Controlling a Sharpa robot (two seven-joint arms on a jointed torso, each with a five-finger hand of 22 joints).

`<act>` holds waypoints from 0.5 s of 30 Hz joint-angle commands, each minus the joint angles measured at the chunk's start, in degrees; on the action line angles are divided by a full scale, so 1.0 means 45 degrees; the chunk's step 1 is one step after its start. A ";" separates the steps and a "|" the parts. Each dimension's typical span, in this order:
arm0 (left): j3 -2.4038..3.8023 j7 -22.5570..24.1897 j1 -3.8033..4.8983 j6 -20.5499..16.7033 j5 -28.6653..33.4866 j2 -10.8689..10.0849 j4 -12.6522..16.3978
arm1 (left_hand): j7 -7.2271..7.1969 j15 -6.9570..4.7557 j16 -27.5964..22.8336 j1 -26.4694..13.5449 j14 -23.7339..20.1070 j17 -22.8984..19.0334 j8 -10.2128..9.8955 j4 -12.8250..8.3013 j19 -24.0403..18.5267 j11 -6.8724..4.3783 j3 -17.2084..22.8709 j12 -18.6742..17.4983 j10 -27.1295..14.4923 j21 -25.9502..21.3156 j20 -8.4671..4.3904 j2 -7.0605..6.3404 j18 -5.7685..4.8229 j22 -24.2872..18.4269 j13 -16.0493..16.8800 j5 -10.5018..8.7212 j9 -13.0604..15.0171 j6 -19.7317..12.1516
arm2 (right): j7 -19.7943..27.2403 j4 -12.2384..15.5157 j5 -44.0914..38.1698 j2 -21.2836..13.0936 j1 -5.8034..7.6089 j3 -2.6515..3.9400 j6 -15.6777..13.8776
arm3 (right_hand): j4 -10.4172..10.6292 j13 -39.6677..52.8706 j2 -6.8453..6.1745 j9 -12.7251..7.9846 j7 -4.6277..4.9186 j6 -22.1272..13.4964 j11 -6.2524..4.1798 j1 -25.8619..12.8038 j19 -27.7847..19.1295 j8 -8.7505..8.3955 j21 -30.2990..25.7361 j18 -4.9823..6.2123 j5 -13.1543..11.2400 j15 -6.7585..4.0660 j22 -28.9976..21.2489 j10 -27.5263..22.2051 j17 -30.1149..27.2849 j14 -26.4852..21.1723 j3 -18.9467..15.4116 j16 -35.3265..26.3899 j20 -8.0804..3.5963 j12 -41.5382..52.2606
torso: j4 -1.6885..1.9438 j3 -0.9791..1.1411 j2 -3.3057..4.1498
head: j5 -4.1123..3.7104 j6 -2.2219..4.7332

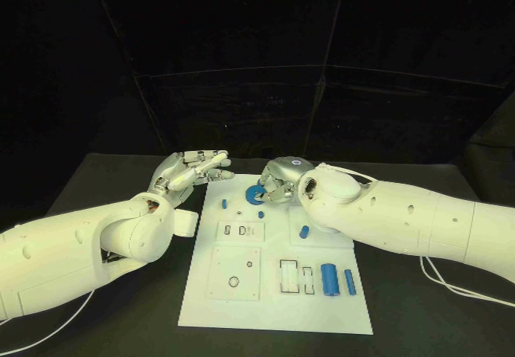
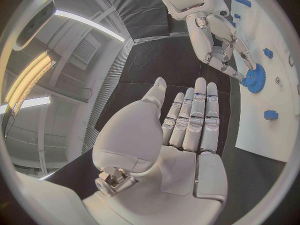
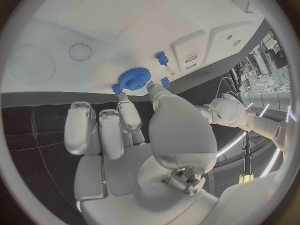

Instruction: Assemble the parts on the task board

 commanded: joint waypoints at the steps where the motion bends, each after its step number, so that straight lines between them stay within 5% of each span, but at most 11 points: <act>1: 0.0011 0.0063 0.0023 0.0110 -0.0022 -0.0021 -0.0010 | 0.0164 0.0033 -0.0045 0.0006 0.0057 0.0013 0.0018 -0.0065 0.0109 -0.0039 0.0019 0.0075 -0.0023 -0.0087 0.0011 0.0091 0.0171 -0.0012 -0.0007 -0.0029 0.0015 0.0053 | 0.0503 0.0538 0.0622 -0.0589 0.0030 0.0003 -0.1435 | -0.0147 0.0044 0.0062 0.0004 0.0004 0.0099 0.0034 0.0367 0.0048 -0.0067 0.0082 -0.0114 0.0332 0.0055 0.0019 0.0090 0.0107 0.0743 -0.0071 0.0016 0.0080 0.0103 | -0.0029 0.0012 -0.0019 | -0.0039 0.0025; 5: 0.0011 0.0078 0.0023 0.0148 -0.0022 -0.0044 -0.0069 | 0.0144 0.0030 -0.0069 -0.0009 0.0065 0.0024 0.0025 -0.0082 0.0120 -0.0048 0.0026 0.0089 -0.0007 -0.0102 0.0008 0.0100 0.0171 -0.0021 -0.0006 -0.0029 0.0017 0.0080 | 0.1319 0.1295 0.2123 -0.1618 0.0038 0.0002 -0.1957 | -0.0715 0.0094 0.0134 0.0028 -0.0045 0.0287 -0.0023 0.1253 -0.0007 0.0004 0.0056 -0.0097 0.0589 0.0011 -0.0053 0.0089 0.0061 0.0728 0.0118 -0.0010 0.0047 0.0135 | -0.0051 0.0011 -0.0045 | -0.0114 0.0081; 11: 0.0010 0.0088 0.0023 0.0367 -0.0025 -0.0074 -0.0249 | 0.0006 -0.0015 -0.0204 0.0013 0.0076 0.0070 0.0081 -0.0199 0.0173 -0.0151 0.0126 0.0157 0.0201 -0.0181 -0.0020 0.0219 0.0179 -0.0065 0.0006 -0.0049 0.0031 0.0325 | 0.2525 0.2051 0.5370 -0.3393 0.0111 0.0000 -0.0972 | -0.1922 0.0115 0.0024 0.0025 -0.0048 0.0460 -0.0058 0.2657 -0.0071 0.0094 0.0035 -0.0087 0.0044 -0.0026 -0.0109 0.0032 0.0210 0.0755 0.0575 0.0058 -0.0002 0.0112 | -0.0221 0.0064 -0.0168 | -0.0180 0.0105; 15: 0.0009 0.0086 0.0022 0.0501 -0.0043 -0.0068 -0.0357 | -0.0010 -0.0024 -0.0263 0.0069 0.0053 0.0072 0.0074 -0.0266 0.0195 -0.0168 0.0163 0.0153 0.0241 -0.0207 -0.0029 0.0242 0.0179 -0.0079 0.0004 -0.0064 0.0028 0.0363 | 0.3292 0.2356 0.6766 -0.4383 0.0132 -0.0004 -0.0777 | -0.2488 -0.2139 0.0113 0.0024 -0.0072 0.0647 -0.0127 0.3189 -0.0830 0.0175 -0.0446 0.0152 -0.0153 -0.0095 -0.1267 -0.1018 -0.1463 0.0345 0.1009 -0.0802 -0.0041 -0.2523 | -0.0284 0.0104 -0.0231 | -0.0297 0.0099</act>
